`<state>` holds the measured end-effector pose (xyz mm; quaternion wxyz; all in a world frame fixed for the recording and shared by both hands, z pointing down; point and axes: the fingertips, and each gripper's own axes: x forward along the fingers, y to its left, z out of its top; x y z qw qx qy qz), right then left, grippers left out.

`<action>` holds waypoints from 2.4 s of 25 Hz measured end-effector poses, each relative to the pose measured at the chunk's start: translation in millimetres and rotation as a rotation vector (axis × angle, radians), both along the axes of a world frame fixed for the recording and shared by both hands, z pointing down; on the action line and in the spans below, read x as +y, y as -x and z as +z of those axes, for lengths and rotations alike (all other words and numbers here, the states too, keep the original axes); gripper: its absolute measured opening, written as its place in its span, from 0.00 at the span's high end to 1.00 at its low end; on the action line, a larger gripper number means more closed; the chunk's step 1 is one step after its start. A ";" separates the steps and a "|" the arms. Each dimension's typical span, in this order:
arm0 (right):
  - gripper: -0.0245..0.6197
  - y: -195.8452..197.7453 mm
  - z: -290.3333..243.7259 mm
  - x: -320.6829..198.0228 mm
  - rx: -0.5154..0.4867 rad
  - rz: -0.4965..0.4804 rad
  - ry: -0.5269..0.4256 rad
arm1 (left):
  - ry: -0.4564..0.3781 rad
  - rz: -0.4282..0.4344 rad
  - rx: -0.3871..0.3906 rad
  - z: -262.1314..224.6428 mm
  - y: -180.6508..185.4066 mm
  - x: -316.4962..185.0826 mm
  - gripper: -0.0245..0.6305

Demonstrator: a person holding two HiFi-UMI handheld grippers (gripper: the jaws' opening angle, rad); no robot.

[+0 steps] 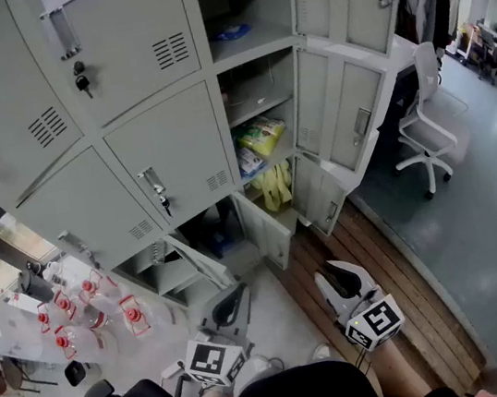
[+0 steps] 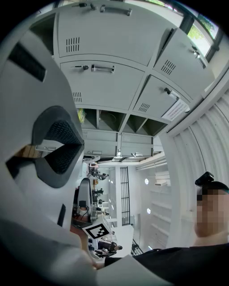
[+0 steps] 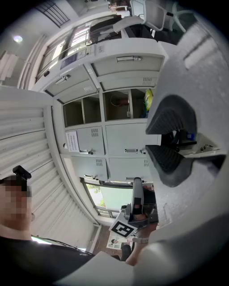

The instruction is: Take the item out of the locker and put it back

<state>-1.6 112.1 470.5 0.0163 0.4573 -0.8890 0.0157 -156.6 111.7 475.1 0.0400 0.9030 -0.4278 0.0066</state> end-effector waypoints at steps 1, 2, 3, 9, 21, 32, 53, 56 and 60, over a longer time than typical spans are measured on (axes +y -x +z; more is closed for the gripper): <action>0.86 7.1 0.7 0.2 0.002 0.002 0.002 | 0.000 0.007 -0.002 0.3 6.7 -0.5 0.94; 0.86 14.1 1.1 0.1 0.006 0.005 0.003 | 0.000 0.013 -0.005 0.7 13.3 -1.1 0.94; 0.86 20.9 1.0 -0.2 0.012 0.008 0.003 | 0.000 0.019 -0.007 1.4 19.8 -1.6 0.94; 0.86 49.0 1.8 -7.0 0.017 0.055 0.011 | -0.001 0.049 -0.001 6.7 52.4 -5.8 0.94; 0.96 54.7 0.8 -17.0 -0.037 0.160 0.021 | 0.006 0.121 0.022 12.4 72.6 -23.2 0.94; 0.96 11.3 15.9 -73.0 -0.034 0.150 0.033 | -0.004 0.144 -0.050 15.1 16.7 -80.5 0.94; 0.96 -62.2 -45.0 -218.8 -0.086 0.001 -0.083 | -0.183 0.007 -0.275 -80.0 -101.0 -252.7 0.94; 0.96 -61.8 -61.2 -233.1 -0.093 -0.019 -0.105 | -0.212 -0.016 -0.305 -110.1 -111.2 -271.1 0.94; 0.96 -56.3 -85.5 -252.6 -0.097 -0.033 -0.128 | -0.303 -0.028 -0.382 -156.1 -119.4 -295.8 0.94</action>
